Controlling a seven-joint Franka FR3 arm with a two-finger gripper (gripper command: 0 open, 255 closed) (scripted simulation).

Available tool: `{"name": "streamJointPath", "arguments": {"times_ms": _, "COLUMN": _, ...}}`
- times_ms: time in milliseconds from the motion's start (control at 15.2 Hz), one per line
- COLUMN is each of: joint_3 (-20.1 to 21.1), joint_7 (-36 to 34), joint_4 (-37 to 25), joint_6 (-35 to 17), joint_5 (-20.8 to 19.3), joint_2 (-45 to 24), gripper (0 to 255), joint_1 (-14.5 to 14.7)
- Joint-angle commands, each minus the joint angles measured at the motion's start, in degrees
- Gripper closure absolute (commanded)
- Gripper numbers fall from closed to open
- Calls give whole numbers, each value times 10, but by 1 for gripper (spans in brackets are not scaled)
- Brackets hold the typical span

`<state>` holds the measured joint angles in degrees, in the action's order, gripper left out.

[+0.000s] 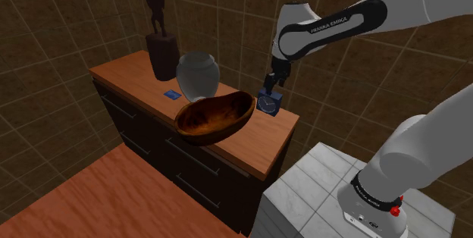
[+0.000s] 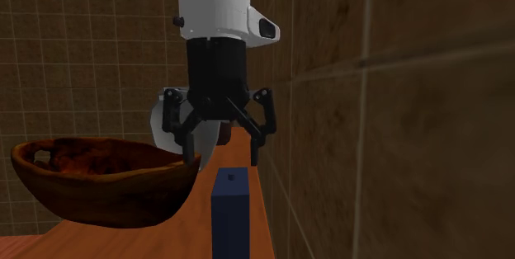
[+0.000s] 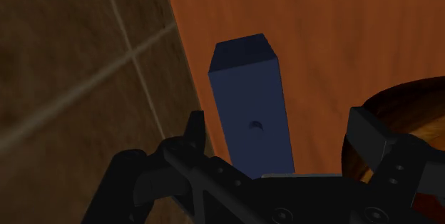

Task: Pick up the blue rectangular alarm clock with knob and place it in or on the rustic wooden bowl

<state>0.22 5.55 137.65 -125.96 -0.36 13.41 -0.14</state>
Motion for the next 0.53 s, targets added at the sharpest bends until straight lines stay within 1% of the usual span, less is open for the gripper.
{"name": "streamJointPath", "arguments": {"times_ms": 0, "joint_3": -7, "joint_7": 7, "joint_4": -11, "joint_6": -20, "joint_5": 0, "joint_2": -41, "gripper": 0, "joint_1": -6}}
{"name": "streamJointPath", "arguments": {"times_ms": 462, "joint_3": -4, "joint_7": 7, "joint_4": 14, "joint_6": -82, "joint_5": 0, "joint_2": -77, "gripper": 0, "joint_1": -10}}
